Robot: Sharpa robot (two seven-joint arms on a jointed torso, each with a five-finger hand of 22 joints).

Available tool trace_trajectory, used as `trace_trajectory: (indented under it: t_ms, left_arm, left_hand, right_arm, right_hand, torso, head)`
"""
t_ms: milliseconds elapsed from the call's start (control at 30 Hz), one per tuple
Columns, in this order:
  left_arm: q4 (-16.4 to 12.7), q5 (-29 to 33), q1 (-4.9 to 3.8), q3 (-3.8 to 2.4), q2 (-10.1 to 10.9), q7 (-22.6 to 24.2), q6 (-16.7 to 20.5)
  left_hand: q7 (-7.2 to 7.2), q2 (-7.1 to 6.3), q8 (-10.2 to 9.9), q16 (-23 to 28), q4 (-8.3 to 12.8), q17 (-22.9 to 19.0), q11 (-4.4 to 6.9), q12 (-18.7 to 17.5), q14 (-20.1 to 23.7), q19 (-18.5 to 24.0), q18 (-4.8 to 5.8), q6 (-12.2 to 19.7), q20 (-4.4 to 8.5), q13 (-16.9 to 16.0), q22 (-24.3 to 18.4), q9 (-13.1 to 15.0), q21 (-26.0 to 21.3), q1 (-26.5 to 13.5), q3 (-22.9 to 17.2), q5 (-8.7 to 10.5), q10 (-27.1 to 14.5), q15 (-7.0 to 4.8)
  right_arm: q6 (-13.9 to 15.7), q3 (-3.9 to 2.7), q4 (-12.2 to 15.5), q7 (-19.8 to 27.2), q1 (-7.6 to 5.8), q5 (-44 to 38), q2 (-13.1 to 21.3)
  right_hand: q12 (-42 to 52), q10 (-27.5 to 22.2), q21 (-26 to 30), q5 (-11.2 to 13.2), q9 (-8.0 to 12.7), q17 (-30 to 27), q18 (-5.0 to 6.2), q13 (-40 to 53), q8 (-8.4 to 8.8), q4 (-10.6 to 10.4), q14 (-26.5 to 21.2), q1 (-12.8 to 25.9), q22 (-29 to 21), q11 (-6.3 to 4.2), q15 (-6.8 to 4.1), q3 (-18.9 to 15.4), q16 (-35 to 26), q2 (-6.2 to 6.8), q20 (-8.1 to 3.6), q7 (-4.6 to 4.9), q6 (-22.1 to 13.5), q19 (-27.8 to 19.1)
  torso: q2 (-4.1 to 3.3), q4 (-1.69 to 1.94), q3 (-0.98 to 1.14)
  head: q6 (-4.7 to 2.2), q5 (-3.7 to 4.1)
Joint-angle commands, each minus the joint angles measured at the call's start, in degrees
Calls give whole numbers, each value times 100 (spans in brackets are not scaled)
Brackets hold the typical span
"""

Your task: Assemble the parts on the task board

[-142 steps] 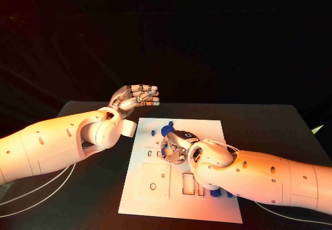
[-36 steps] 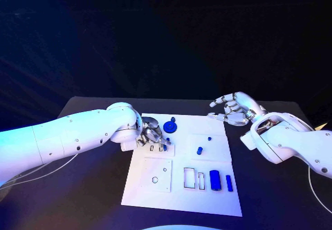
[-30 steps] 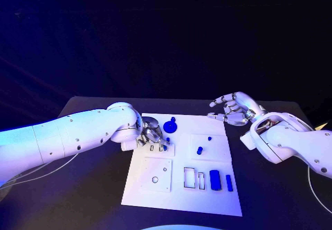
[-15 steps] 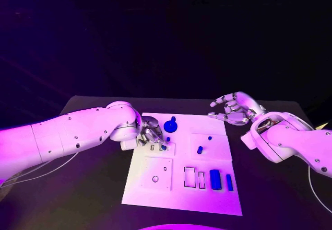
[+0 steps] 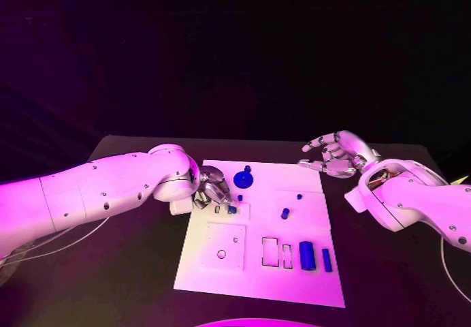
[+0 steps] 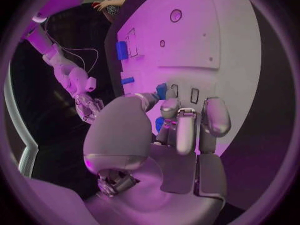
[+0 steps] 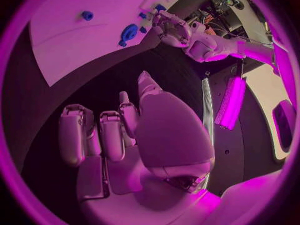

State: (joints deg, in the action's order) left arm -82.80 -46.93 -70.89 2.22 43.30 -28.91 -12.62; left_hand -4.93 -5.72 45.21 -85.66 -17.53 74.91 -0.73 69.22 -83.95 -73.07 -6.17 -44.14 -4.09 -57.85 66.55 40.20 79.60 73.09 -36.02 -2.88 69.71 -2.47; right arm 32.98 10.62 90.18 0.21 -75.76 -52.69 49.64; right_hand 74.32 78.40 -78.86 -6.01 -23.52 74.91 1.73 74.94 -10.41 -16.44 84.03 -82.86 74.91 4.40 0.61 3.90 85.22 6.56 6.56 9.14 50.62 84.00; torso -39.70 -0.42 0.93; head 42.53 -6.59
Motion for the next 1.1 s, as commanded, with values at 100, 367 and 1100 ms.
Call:
trace_trajectory:
  t_ms: [100,367,1100]
  left_arm:
    - [-116,165,-4,-9,83,43,87]
    - [-297,-578,-3,-12,172,39,185]
    - [-592,-1848,13,-6,157,51,486]
  left_hand:
    - [2,-140,52,-51,1076,826,8,-56,-388,-20,114,21,34,57,42,85,49,-175,-1247,-14,18,-24]
    - [5,-312,45,-72,1303,861,17,-122,-402,-29,115,-24,42,145,63,124,64,-251,-1502,-16,16,-32]
    - [31,-477,17,-123,1446,949,47,-39,-438,-128,139,-192,65,17,194,137,133,-304,-1722,-79,223,-60]
  right_arm:
    - [-3,-2,-8,-4,3,50,1]
    - [50,-2,4,-12,4,78,23]
    - [37,-1,40,16,10,111,46]
  right_hand:
    - [-23,-23,27,-43,9,593,91,84,-34,-3,356,8,977,-12,-51,41,-32,-38,-32,1,-41,-29]
    - [-33,-24,44,-166,14,587,92,73,-42,-1,357,4,972,-12,-51,54,-40,-29,-34,3,-65,-31]
    - [-31,-20,40,-196,16,592,91,74,-43,-3,358,7,975,-11,-51,57,-38,-27,-34,4,-72,-27]
  torso:
    - [1,2,2]
    - [-2,0,-2]
    - [0,-3,1]
  head:
    - [20,-14]
    - [46,-24]
    - [84,-22]
